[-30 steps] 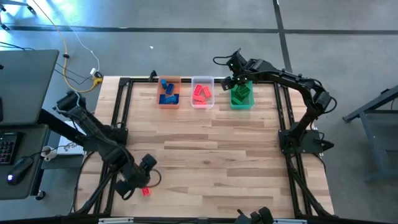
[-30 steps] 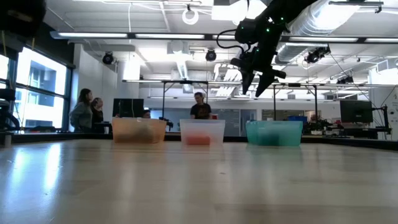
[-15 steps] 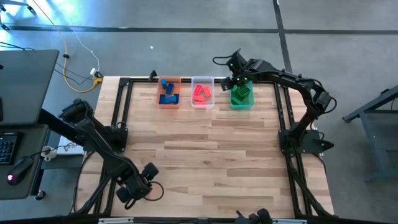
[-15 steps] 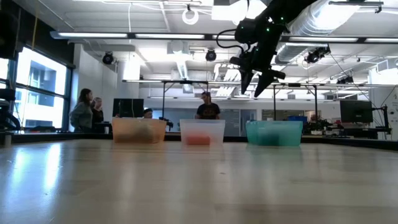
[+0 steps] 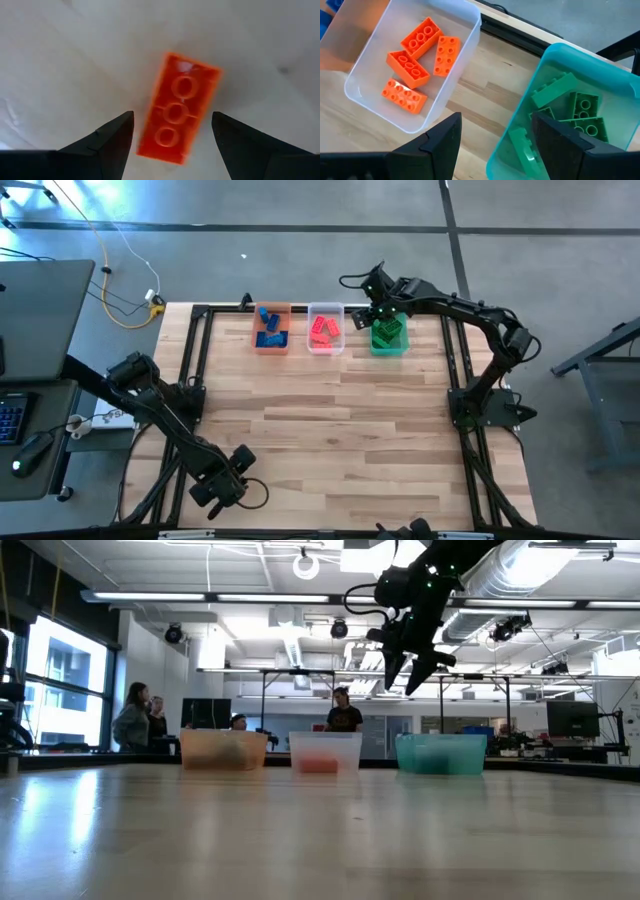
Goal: Sort & place blocks by color
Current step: Put the orange game piece into the white bin
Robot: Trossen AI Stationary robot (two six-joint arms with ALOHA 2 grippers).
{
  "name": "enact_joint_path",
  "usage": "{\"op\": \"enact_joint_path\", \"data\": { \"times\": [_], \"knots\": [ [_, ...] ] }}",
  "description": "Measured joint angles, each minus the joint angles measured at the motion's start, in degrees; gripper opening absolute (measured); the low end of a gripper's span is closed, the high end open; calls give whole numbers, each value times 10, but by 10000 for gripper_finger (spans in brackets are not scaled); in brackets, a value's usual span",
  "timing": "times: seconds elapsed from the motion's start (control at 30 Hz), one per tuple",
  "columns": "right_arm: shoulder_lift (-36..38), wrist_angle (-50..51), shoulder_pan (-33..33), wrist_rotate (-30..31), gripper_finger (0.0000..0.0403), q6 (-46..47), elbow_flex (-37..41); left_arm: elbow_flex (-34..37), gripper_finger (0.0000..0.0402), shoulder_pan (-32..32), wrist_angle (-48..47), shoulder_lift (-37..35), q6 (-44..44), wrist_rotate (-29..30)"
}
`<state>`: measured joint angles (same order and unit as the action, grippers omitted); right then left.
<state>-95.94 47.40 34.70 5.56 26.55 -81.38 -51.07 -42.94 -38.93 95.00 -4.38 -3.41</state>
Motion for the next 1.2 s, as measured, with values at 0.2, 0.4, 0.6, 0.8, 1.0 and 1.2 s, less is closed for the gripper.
{"op": "enact_joint_path", "data": {
  "times": [0.2, 0.4, 0.6, 0.8, 1.0, 1.2],
  "knots": [
    [0, 1, 0, -5, 229, 0, 0, -3, 249, 0, -2, 28, -19, 35],
    [0, 4, -1, -22, 229, -13, 0, -1, 177, 2, 0, 22, -61, 34],
    [0, 4, -13, -34, 229, -40, 0, 0, 105, 13, -2, 9, -134, 8],
    [0, 4, -33, -59, 229, -76, 0, 0, 105, 35, -1, -5, -154, 13],
    [0, 11, -61, -62, 228, -99, 0, 0, 105, 79, -3, -39, -144, 52],
    [0, 17, -95, -62, 216, -101, 0, 0, 105, 143, -3, -79, -95, 99]
  ]
}}
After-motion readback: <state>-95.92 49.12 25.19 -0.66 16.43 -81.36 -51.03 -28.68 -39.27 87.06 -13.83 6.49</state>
